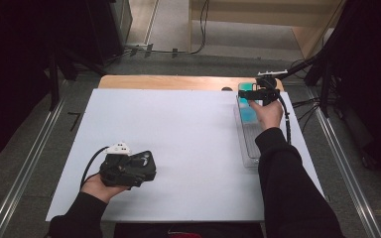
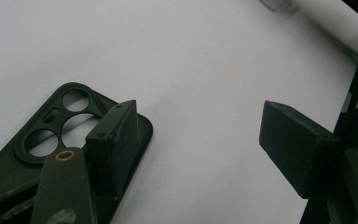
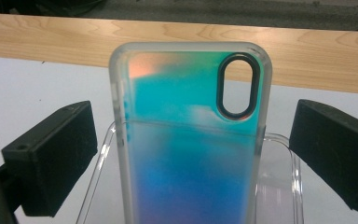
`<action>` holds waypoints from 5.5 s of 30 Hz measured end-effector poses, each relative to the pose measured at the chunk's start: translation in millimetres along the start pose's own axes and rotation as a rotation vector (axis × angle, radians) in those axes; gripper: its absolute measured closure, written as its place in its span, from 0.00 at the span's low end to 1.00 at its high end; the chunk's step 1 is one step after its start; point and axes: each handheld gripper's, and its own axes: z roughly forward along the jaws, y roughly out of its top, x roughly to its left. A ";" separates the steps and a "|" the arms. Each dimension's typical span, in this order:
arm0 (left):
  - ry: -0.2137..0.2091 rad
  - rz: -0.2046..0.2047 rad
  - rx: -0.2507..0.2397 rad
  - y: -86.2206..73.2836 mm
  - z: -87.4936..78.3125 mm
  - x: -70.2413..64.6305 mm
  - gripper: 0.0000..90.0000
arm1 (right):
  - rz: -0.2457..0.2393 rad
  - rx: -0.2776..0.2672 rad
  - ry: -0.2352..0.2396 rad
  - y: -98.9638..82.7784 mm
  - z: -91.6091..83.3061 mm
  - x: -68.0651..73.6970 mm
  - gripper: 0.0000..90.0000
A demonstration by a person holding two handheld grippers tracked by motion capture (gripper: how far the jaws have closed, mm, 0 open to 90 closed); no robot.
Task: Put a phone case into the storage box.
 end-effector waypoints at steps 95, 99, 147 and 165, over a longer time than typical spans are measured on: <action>-0.048 -0.004 0.007 9.2 -9.5 13.6 0.29 | -0.439 0.203 0.619 -178.4 -141.1 61.2 0.29; -0.044 -0.002 0.006 8.8 -10.1 14.4 0.29 | -0.442 0.207 0.619 -179.9 -141.3 59.8 0.29; 0.036 -0.035 0.181 3.7 40.8 47.4 0.99 | -0.463 0.226 0.608 -182.5 -139.2 63.2 0.29; 0.016 -0.113 0.038 17.9 25.3 66.7 0.82 | -0.476 0.223 0.612 -184.8 -140.7 64.3 0.29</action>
